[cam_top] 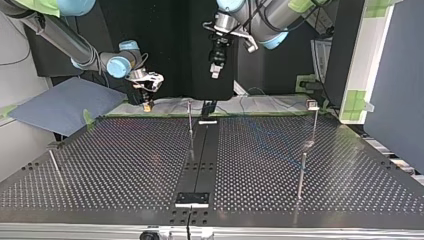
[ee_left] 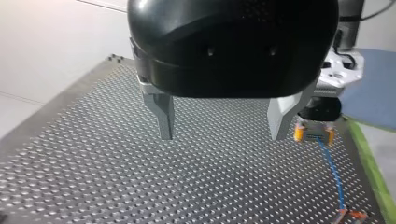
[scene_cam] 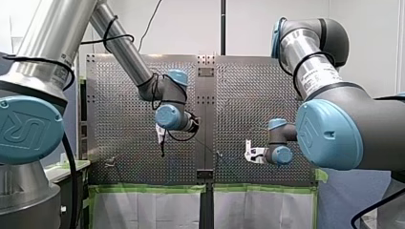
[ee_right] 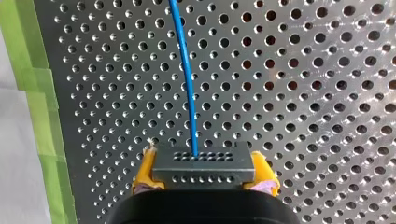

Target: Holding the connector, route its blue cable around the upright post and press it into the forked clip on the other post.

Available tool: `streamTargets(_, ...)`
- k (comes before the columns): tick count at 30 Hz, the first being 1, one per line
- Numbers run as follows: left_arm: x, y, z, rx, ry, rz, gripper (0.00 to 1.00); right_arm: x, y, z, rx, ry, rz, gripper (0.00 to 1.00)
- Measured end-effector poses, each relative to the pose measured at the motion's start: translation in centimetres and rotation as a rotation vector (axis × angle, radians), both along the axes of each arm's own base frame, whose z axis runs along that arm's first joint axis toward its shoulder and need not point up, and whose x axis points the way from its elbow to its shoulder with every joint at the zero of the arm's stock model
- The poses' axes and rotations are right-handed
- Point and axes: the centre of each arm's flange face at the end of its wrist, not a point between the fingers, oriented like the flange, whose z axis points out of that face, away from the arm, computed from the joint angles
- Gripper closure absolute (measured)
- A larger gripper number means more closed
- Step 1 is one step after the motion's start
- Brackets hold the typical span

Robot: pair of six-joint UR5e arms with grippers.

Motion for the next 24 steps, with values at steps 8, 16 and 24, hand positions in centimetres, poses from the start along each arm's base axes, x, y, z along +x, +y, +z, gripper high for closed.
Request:
streamTargets(8,-1.7,1.3,1.0,-0.047,-0.018,-0.027,0.0,0.1,0.1,0.0,0.002,0.001,0.002,1.0)
streamTargets(16,-3.5,3.0,1.6,-0.062,-0.027,-0.033,0.0,0.2,0.1,0.0,0.002,0.001,0.004,1.0)
streamTargets(24,-4.8,4.3,1.3,-0.082,-0.049,-0.03,0.0,0.2,0.1,0.0,0.001,0.002,0.003,1.0)
